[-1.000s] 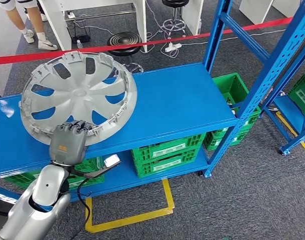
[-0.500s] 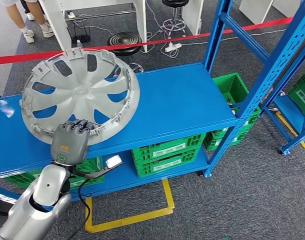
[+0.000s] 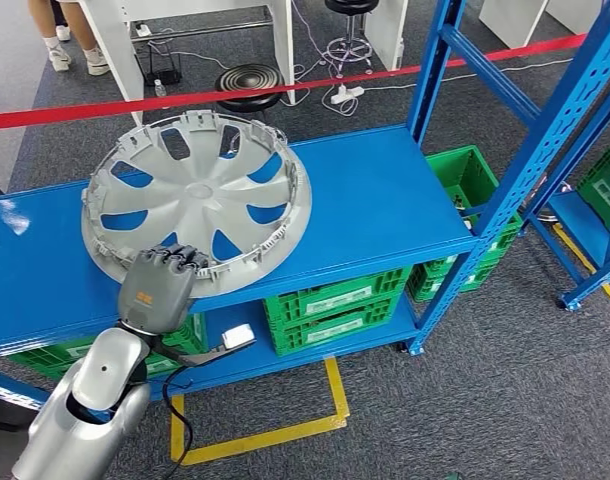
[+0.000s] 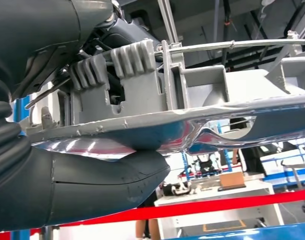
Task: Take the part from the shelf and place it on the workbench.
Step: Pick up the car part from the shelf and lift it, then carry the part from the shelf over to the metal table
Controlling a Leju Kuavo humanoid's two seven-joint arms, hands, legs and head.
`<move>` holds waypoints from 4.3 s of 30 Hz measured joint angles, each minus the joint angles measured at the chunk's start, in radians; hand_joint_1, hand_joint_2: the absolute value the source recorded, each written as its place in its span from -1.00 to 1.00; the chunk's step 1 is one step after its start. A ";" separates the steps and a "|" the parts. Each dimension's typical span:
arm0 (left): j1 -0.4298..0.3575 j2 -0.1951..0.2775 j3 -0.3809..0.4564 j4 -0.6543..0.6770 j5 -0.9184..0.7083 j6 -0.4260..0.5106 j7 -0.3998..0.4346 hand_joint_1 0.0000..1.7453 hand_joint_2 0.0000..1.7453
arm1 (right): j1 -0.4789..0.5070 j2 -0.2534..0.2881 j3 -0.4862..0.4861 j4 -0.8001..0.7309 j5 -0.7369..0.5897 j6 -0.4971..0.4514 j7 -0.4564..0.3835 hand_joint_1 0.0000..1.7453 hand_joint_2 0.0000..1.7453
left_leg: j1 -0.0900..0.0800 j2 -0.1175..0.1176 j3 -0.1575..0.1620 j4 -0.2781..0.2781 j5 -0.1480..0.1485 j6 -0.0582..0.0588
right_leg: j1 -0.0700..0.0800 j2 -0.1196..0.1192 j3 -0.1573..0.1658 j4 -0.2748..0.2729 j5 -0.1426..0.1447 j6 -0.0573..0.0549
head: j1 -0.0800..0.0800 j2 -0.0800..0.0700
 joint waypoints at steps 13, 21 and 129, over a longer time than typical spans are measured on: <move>0.041 -0.043 0.042 0.002 0.002 -0.012 -0.002 1.00 1.00 | 0.002 0.005 0.017 0.001 0.000 -0.003 0.010 -1.00 -1.00 | 0.023 0.010 -0.003 -0.024 0.030 0.009 | -0.017 -0.006 -0.058 0.168 -0.062 0.054 | 0.003 0.000; 0.055 -0.041 0.063 0.002 0.005 -0.021 -0.008 1.00 1.00 | -0.001 0.011 0.024 0.002 0.000 0.006 0.007 -1.00 -1.00 | 0.025 0.008 -0.044 0.035 -0.001 -0.036 | -0.019 -0.002 0.002 0.025 -0.019 0.005 | 0.005 0.000; 0.037 0.006 0.176 0.030 0.111 -0.130 -0.033 1.00 1.00 | -0.006 0.013 0.070 0.005 0.000 0.021 0.016 -1.00 -1.00 | 0.014 0.008 0.026 -0.033 -0.003 -0.014 | 0.009 -0.005 -0.052 -0.040 0.087 -0.045 | -0.010 0.000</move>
